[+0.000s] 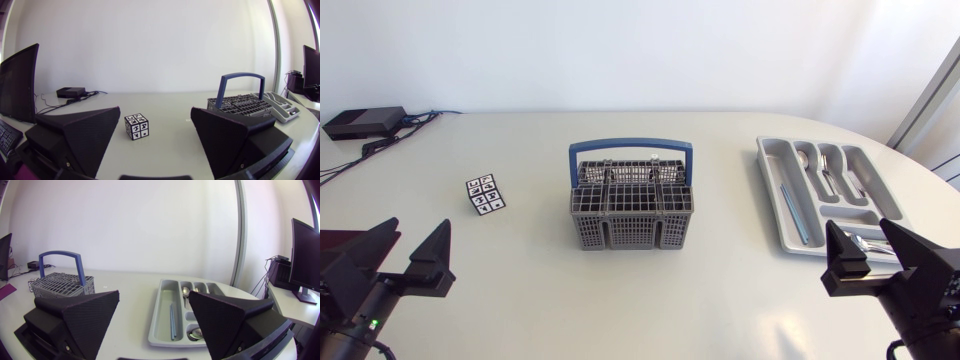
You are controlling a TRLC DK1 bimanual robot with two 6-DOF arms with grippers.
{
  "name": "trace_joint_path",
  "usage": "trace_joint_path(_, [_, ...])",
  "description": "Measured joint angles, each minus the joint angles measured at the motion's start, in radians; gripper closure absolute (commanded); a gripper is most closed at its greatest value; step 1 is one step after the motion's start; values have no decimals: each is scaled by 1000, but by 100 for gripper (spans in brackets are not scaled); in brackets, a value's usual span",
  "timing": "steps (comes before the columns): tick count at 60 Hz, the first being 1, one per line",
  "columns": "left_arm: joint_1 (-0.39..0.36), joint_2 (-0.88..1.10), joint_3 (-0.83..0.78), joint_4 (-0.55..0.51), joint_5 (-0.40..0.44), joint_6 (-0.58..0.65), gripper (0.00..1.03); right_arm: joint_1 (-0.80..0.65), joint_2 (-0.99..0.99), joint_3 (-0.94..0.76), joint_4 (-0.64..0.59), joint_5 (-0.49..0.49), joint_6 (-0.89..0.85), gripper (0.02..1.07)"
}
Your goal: Transfer all utensils from the basket to the drawer tray.
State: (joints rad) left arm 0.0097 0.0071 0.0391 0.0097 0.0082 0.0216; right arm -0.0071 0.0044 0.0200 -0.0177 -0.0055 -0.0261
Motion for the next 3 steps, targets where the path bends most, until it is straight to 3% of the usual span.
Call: trace_joint_path(3, [0, -1, 0, 0, -3, 0, 5, 0, 0, 0, 0, 0, 0, 7])
